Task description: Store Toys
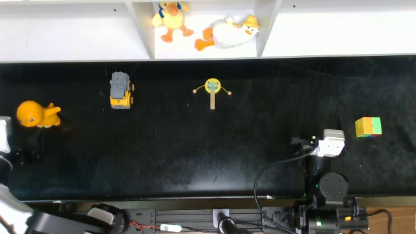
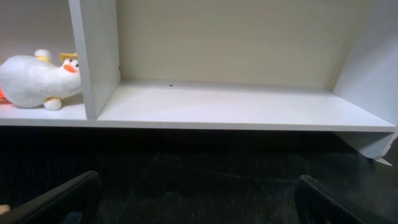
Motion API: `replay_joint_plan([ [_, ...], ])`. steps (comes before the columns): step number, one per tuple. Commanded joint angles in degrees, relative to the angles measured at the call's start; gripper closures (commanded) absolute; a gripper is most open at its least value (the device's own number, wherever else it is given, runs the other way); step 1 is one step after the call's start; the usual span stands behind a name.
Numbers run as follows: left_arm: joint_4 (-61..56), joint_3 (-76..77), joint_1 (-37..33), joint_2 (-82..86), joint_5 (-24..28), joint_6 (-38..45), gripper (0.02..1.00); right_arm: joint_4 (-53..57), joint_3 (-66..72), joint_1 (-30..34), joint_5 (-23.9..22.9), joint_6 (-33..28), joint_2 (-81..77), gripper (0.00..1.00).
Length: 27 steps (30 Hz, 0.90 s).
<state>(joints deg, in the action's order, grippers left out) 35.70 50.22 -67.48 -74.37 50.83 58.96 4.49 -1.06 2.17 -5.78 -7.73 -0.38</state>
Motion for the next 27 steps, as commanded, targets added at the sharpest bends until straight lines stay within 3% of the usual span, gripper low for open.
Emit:
replay_joint_plan([
  [1,-0.42,1.62,0.72,-2.54,3.13,3.82,0.023,-0.37,0.79,0.09,0.37,0.24,0.07,0.007],
  [7,-1.01,1.62,1.79,-4.46,3.32,3.82,0.02,-0.37,0.79,0.09,0.39,0.24,0.07,0.005],
  [12,-2.89,1.64,5.16,-6.93,3.54,3.61,0.104,-0.37,0.79,0.09,0.37,0.24,0.07,0.007],
  [19,-14.29,1.66,7.26,-10.8,-0.57,-11.45,0.099,-0.37,0.79,0.09,0.37,0.24,0.07,0.007],
  [27,-16.76,1.66,8.96,-12.87,-0.79,-13.05,0.077,-0.37,0.79,0.09,0.37,0.24,0.07,0.007],
])
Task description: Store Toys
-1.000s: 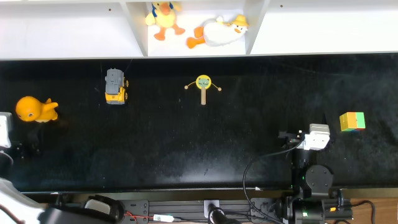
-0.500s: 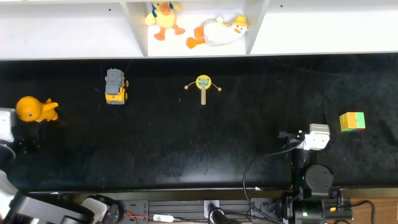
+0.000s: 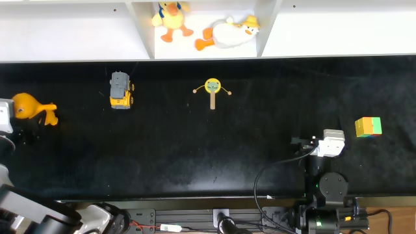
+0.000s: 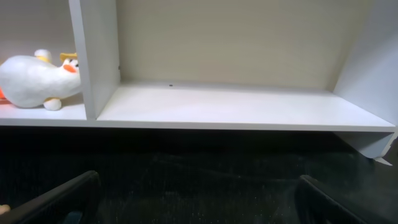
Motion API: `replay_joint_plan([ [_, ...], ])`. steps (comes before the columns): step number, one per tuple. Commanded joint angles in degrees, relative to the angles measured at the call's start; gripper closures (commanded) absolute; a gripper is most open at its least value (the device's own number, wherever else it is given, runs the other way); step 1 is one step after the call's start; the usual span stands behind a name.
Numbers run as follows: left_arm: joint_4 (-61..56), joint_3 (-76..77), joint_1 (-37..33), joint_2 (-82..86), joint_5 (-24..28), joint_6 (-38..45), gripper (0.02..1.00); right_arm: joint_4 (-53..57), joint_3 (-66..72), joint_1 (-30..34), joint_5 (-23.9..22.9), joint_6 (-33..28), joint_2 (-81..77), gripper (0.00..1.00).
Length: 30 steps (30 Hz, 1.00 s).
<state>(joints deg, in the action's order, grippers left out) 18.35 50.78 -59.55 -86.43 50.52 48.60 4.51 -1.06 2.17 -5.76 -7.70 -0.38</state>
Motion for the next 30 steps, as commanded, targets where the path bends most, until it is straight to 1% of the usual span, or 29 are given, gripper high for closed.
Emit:
replay_joint_plan([
  [1,0.7,1.09,1.14,-0.81,-0.48,-2.67,0.077,-0.39,0.79,0.09,0.35,0.22,0.07,0.005],
  [7,2.97,1.09,1.29,-0.79,-0.57,-2.67,0.073,-0.39,0.79,0.09,0.37,0.22,0.07,0.005],
  [13,9.03,1.05,-0.07,0.55,-3.08,-2.67,0.047,-0.39,0.79,0.09,0.37,0.22,0.07,0.005],
  [15,9.31,1.05,-0.94,1.01,-3.06,-2.64,0.025,-0.39,0.79,0.09,0.35,0.22,0.07,0.005],
  [23,8.83,1.05,-2.75,1.27,-2.99,-2.67,0.018,-0.39,0.79,0.09,0.35,0.22,0.07,0.007],
  [25,8.5,1.05,-2.75,1.27,-2.51,-2.67,0.018,-0.37,0.79,0.09,0.35,0.22,0.07,0.005],
  [30,7.23,1.05,-2.75,1.27,0.79,-2.67,0.02,-0.39,0.79,0.09,0.35,0.22,0.07,0.007],
])
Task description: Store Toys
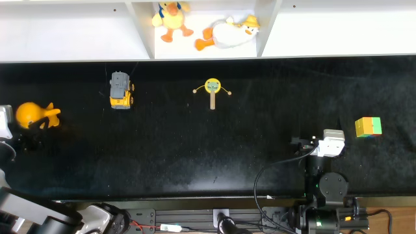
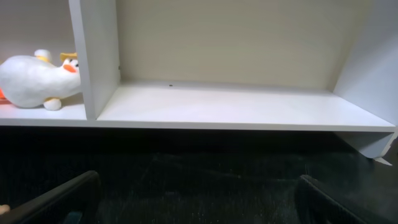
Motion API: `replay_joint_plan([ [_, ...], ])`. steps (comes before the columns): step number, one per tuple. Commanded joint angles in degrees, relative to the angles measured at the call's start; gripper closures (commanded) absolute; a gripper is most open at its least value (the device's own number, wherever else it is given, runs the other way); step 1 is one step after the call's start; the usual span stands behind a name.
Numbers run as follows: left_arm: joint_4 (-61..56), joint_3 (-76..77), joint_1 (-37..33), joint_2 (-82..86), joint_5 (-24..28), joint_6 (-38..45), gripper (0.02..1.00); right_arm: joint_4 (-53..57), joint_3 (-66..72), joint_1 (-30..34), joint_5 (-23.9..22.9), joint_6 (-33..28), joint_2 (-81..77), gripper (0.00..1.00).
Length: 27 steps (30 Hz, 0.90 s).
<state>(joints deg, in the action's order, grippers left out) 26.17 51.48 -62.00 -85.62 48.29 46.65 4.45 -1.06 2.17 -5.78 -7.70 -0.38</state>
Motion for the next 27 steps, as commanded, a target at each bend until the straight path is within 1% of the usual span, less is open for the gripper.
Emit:
replay_joint_plan([
  [1,-0.81,0.35,-0.31,0.46,3.08,-0.72,0.02,-0.33,0.79,0.09,0.37,0.22,0.07,0.007],
  [10,-4.42,0.35,0.24,0.31,2.8,-0.72,0.02,-0.33,0.79,0.09,0.37,0.22,0.07,0.007],
  [16,-5.2,0.35,2.43,-1.62,-0.33,-0.74,0.02,-0.33,0.79,0.09,0.37,0.22,0.07,0.005],
  [21,-7.19,0.35,2.89,-3.85,-0.74,-1.42,0.018,-0.33,0.79,0.09,0.37,0.22,0.07,0.005],
  [23,-8.09,0.35,2.89,-4.26,-1.51,-2.21,0.093,-0.33,0.79,0.09,0.37,0.22,0.07,0.005],
  [26,-8.13,0.35,2.89,-4.31,-1.92,-2.21,0.312,-0.31,0.79,0.09,0.37,0.22,0.07,0.009],
  [27,-8.11,0.35,2.89,-4.31,-1.92,-2.19,0.4,-0.33,0.79,0.09,0.37,0.22,0.07,0.007],
])
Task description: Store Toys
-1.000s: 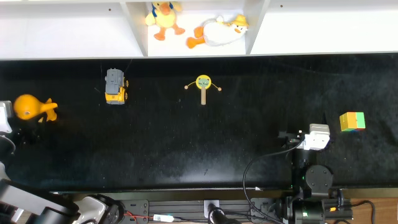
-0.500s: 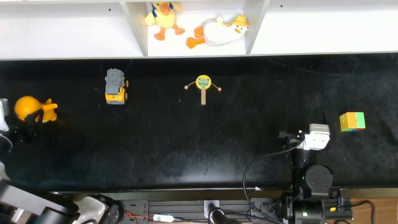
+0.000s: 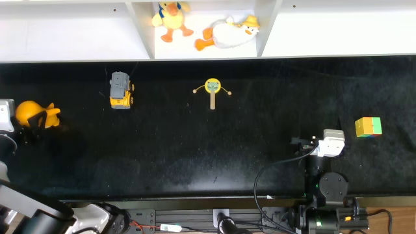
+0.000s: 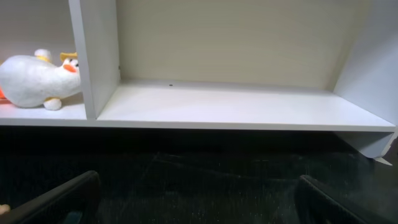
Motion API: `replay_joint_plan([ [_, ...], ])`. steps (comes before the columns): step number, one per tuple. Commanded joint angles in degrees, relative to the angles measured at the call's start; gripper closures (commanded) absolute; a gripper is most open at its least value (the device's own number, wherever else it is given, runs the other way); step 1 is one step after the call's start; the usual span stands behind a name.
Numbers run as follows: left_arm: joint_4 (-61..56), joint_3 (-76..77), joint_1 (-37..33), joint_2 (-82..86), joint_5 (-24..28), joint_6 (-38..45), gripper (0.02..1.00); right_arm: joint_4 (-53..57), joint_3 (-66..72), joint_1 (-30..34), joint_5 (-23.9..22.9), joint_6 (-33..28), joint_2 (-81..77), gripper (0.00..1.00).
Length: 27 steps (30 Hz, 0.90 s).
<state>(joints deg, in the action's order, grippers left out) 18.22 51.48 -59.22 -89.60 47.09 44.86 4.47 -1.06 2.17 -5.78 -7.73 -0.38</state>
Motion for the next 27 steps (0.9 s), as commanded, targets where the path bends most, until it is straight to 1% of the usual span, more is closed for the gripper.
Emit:
replay_joint_plan([
  [1,-0.13,0.35,0.11,-0.33,-0.72,-0.39,0.483,-0.33,0.79,0.09,0.37,0.24,0.07,0.005],
  [3,-0.13,0.35,0.11,-0.33,-0.7,-0.42,0.669,-0.33,0.79,0.09,0.39,0.24,0.07,0.005],
  [5,0.13,0.35,0.17,-0.33,-0.68,-0.44,0.803,-0.35,0.79,0.09,0.37,0.24,0.07,0.005],
  [7,0.5,0.35,0.35,-0.33,-0.72,-1.7,0.893,-0.35,0.79,0.09,0.39,0.24,0.07,0.007],
  [9,0.48,0.37,0.52,-0.15,-0.7,-4.63,0.919,-0.35,0.79,0.09,0.37,0.24,0.07,0.005],
  [10,0.59,0.39,0.7,0.15,-0.72,-6.38,0.952,-0.35,0.79,0.09,0.37,0.24,0.07,0.005],
  [12,1.64,0.68,1.2,1.11,-0.83,-9.18,0.974,-0.33,0.79,0.09,0.37,0.24,0.07,0.007],
  [14,4.42,2.27,2.14,1.86,-2.84,-12.09,0.982,-0.35,0.79,0.09,0.39,0.24,0.07,0.007],
  [16,7.85,5.11,3.45,1.84,-6.56,-15.58,0.982,-0.35,0.79,0.09,0.37,0.24,0.07,0.005],
  [19,13.4,10.82,7.02,1.77,-13.97,-20.24,0.982,-0.33,0.79,0.09,0.37,0.24,0.07,0.005],
  [22,15.96,16.72,10.73,1.07,-19.96,-26.27,0.982,-0.35,0.79,0.09,0.37,0.24,0.07,0.005],
  [25,15.98,20.59,13.42,1.05,-20.9,-30.1,0.98,-0.33,0.79,0.09,0.39,0.24,0.07,0.005],
  [27,15.43,21.53,14.86,1.05,-20.92,-30.64,0.974,-0.35,0.79,0.09,0.37,0.24,0.07,0.007],
])
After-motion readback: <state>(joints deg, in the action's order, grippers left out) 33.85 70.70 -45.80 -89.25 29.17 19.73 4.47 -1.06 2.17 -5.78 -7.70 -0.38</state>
